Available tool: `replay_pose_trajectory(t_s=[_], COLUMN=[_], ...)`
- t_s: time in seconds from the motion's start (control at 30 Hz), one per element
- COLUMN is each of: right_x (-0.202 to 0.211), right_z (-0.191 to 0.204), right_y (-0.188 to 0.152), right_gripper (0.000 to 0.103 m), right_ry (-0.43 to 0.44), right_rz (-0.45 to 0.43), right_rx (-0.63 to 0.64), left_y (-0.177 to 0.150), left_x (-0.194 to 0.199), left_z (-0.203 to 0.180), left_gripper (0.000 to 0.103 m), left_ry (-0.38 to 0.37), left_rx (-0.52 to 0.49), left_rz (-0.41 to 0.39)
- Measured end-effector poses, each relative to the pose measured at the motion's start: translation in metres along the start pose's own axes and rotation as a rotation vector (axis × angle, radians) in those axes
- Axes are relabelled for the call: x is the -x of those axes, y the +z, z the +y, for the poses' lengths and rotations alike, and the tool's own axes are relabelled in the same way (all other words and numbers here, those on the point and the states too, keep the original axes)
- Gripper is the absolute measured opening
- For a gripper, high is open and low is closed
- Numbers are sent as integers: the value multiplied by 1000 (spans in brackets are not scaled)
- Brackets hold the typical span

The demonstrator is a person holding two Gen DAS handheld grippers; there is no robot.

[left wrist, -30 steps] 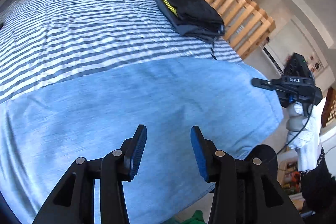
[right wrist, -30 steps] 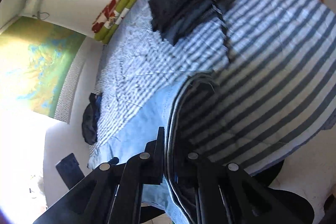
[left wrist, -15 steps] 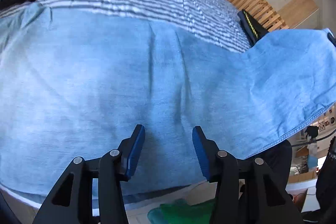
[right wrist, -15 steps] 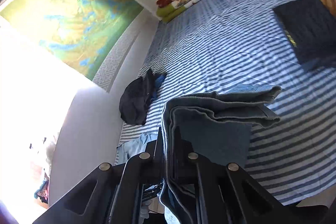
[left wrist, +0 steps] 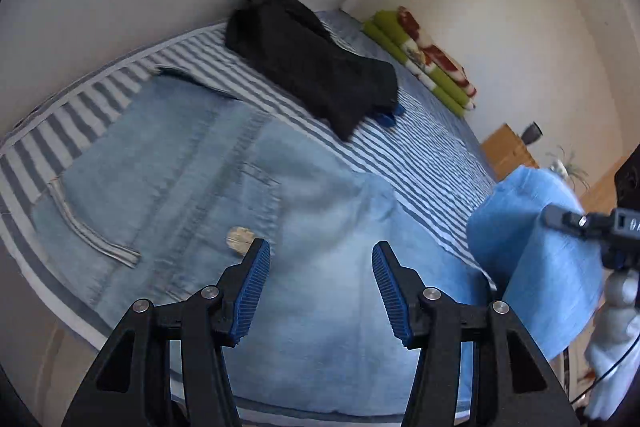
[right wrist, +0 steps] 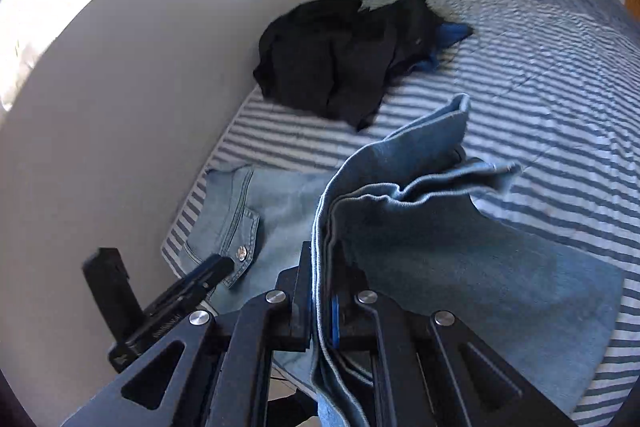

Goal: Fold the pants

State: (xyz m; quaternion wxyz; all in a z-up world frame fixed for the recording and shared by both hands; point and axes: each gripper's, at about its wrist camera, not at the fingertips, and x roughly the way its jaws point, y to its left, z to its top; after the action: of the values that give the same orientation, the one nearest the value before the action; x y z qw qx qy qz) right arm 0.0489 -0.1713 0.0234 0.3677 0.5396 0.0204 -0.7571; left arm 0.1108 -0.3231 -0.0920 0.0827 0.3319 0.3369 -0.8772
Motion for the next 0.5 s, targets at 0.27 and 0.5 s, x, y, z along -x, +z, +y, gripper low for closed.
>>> replay_pose_trajectory(t_s=[0.27, 0.5], right_x=[-127, -62], right_z=[35, 40], right_y=[-24, -18], right_gripper=[27, 34], right_ry=[-84, 184], right_rz=[223, 192], right_rx=[81, 111], left_y=[10, 6], left_x=[13, 9], left_z=[78, 70], left_gripper=[57, 57], left_ry=[-19, -98], left_rx=[181, 174], left_rz=[-50, -17])
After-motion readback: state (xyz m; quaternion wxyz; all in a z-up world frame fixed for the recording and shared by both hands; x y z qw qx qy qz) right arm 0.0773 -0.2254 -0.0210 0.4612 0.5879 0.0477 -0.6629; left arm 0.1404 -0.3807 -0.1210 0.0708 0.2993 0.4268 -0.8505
